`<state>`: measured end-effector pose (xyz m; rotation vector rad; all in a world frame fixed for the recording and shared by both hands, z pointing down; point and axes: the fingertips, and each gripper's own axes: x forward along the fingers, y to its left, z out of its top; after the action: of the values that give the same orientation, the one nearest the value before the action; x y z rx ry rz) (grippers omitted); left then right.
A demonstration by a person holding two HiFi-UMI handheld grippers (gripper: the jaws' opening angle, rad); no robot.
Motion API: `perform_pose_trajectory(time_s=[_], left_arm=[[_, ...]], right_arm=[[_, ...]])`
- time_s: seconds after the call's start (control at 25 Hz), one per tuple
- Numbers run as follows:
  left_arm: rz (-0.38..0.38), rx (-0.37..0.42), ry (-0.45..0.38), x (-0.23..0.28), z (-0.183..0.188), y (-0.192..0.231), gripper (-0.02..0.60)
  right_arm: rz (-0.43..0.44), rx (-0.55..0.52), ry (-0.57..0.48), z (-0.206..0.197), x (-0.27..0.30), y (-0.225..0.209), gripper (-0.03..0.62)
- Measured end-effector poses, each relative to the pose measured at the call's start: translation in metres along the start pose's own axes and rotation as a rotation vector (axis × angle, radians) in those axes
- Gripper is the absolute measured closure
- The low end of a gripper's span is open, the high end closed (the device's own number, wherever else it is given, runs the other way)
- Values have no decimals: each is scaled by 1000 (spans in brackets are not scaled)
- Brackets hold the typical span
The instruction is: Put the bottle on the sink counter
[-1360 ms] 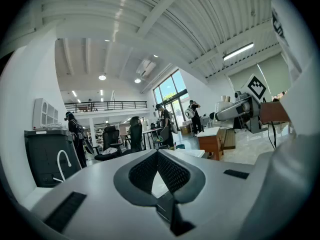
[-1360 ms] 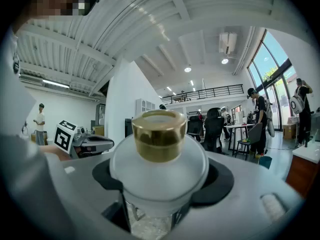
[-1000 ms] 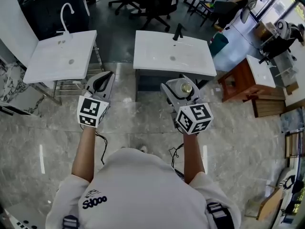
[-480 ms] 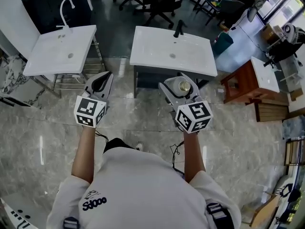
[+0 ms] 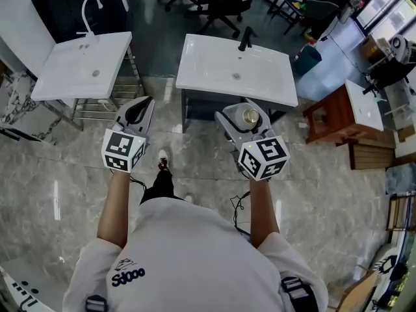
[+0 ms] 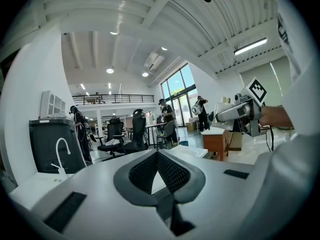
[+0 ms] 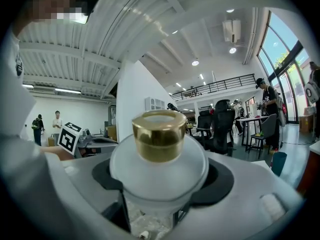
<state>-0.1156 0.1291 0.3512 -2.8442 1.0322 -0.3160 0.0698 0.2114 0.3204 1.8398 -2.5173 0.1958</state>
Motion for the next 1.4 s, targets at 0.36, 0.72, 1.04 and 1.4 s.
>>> perform_pose_trajectory(time_s=[0.36, 0.72, 1.04, 1.4], left_arm=[[-13, -2, 8, 46, -7, 29, 577], [-48, 9, 19, 116, -14, 77, 577], [-77, 7, 40, 178, -18, 126, 577], [-121, -13, 72, 224, -34, 164, 577]], right_arm=[[1, -9, 15, -2, 42, -23, 250], [-17, -10, 33, -4, 111, -60, 250], [-39, 9, 49, 1, 179, -93, 250], [-51, 17, 96, -9, 237, -111, 250]])
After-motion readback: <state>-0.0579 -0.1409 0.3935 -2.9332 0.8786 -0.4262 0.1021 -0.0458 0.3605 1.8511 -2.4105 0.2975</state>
